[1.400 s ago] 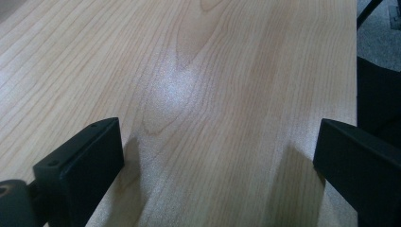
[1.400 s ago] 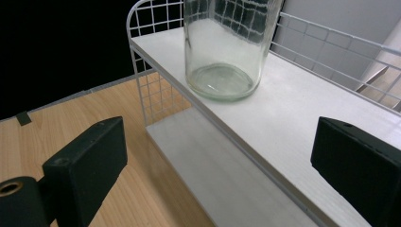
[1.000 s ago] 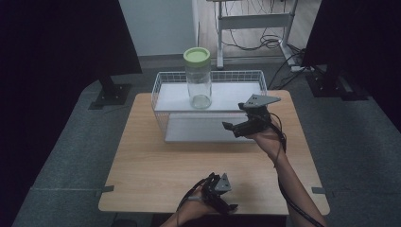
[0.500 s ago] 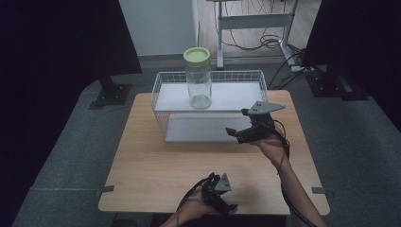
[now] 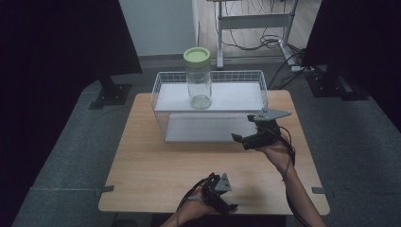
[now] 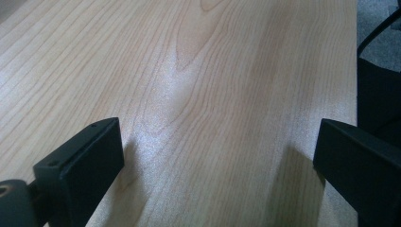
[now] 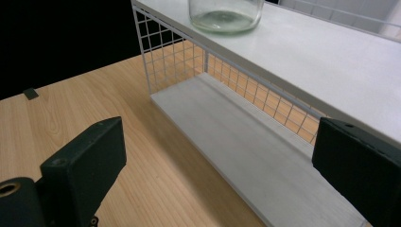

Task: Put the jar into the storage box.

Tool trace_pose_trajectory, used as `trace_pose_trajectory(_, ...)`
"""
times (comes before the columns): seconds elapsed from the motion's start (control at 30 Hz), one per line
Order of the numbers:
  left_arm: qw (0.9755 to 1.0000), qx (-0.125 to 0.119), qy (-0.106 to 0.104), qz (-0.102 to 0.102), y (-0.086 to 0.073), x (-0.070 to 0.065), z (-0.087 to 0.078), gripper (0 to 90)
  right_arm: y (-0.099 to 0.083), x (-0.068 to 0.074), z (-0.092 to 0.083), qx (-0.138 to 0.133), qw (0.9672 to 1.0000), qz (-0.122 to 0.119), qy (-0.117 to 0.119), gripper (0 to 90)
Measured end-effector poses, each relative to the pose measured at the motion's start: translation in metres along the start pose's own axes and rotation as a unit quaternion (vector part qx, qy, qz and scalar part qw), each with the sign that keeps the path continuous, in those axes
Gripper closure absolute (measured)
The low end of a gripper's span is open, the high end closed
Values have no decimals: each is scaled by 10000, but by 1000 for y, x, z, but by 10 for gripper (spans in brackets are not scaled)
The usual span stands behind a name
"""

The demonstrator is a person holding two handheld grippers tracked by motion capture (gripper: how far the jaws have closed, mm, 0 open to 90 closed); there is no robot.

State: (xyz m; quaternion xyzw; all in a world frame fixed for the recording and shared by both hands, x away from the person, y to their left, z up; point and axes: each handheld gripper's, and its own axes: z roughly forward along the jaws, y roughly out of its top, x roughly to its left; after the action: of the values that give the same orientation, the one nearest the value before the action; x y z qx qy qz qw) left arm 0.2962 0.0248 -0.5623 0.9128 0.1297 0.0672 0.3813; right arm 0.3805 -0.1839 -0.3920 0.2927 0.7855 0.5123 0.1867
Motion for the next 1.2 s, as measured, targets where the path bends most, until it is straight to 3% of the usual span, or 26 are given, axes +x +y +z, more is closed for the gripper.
trace_pose_trajectory(0.63,10000,3,7,2,0,0,0,24,-30,0,-22,61,9997,65,-232,27)
trace_pose_trajectory(1.2,10000,-12,4,-12,0,0,0,24,-59,11,-32,184,9993,60,-312,29)
